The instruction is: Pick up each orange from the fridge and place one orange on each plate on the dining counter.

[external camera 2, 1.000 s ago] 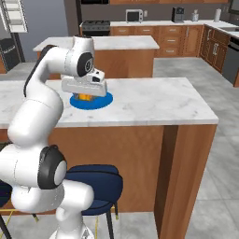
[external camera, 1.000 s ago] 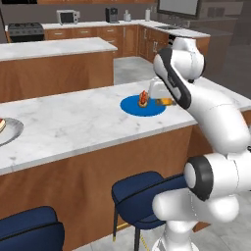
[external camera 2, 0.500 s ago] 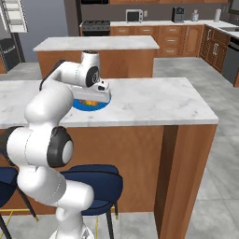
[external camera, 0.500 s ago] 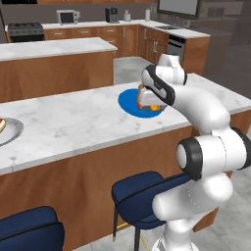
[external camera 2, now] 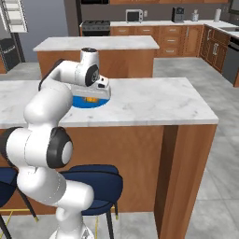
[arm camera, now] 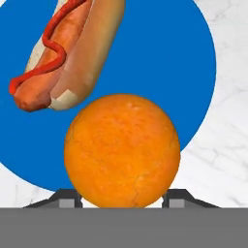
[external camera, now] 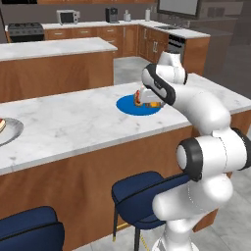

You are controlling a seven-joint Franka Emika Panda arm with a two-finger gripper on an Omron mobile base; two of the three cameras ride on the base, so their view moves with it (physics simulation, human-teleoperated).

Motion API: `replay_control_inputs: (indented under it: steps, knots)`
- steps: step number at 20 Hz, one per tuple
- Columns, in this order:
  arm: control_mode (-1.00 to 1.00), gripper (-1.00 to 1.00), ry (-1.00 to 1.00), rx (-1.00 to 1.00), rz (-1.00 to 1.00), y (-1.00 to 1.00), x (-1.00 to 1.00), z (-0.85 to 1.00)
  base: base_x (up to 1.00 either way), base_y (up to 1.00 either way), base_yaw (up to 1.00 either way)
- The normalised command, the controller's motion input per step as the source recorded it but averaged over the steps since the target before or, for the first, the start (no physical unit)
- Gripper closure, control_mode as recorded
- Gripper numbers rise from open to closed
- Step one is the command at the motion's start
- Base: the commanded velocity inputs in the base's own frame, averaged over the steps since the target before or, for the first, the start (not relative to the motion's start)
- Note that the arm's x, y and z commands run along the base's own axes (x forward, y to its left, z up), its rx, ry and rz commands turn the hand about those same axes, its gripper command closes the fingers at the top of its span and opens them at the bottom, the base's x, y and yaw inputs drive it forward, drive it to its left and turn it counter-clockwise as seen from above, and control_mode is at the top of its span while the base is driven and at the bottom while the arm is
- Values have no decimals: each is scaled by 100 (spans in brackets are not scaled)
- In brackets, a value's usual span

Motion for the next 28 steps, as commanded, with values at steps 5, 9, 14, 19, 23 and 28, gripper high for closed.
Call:
replay_control_inputs:
  steps: [5,9,14,19,23,28]
  knots:
    - [-100,100,0,-1,0,4,19,1,0,0,0]
    - [-100,100,0,-7,7,1,70,13,0,0,0]
    - [-100,100,6,-6,9,0,36,14,0,0,0]
    - [-100,100,1,0,2,0,10,-2,0,0,0]
    - [-100,-100,0,0,0,0,-3,0,0,0,0]
    - [-100,-100,0,0,0,0,-18,0,0,0,0]
